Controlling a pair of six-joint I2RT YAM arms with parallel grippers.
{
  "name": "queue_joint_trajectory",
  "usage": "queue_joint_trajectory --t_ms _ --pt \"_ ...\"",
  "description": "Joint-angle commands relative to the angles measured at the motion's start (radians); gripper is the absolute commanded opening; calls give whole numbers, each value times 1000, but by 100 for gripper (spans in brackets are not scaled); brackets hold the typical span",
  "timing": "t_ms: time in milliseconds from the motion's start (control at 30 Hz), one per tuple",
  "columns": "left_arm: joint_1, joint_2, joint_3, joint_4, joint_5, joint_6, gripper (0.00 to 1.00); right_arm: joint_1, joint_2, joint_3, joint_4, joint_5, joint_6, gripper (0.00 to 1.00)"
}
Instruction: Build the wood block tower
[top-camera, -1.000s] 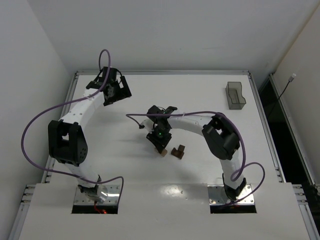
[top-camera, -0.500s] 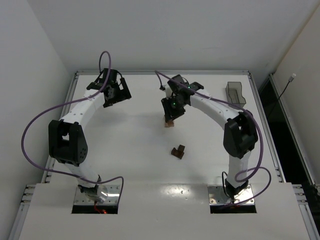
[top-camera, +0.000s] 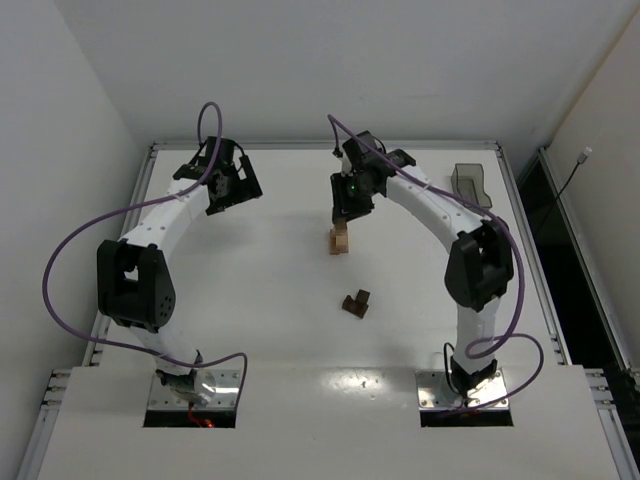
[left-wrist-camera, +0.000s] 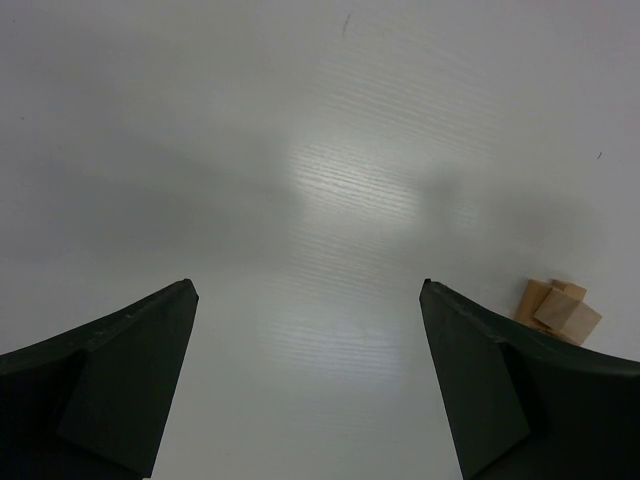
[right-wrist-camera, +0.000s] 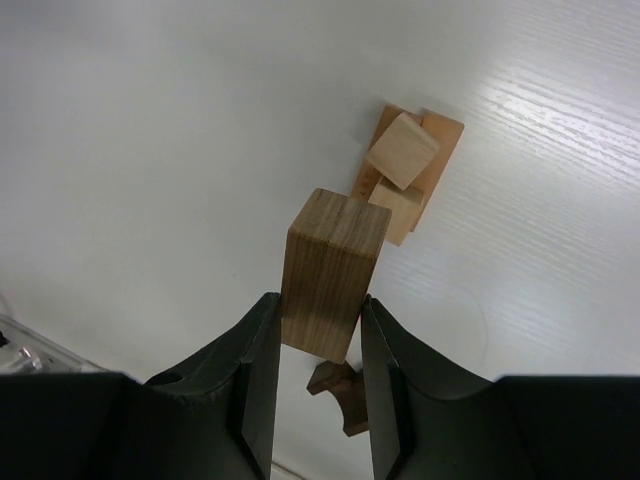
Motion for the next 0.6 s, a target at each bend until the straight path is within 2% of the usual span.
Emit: queue_joint_trajectory --t_ms 0,567 --pt "14 -6 0 27 -14 -10 92 -29 30 64 1 -5 37 0" --pt "14 12 -9 36 -4 -10 92 -58 131 64 1 -107 37 0"
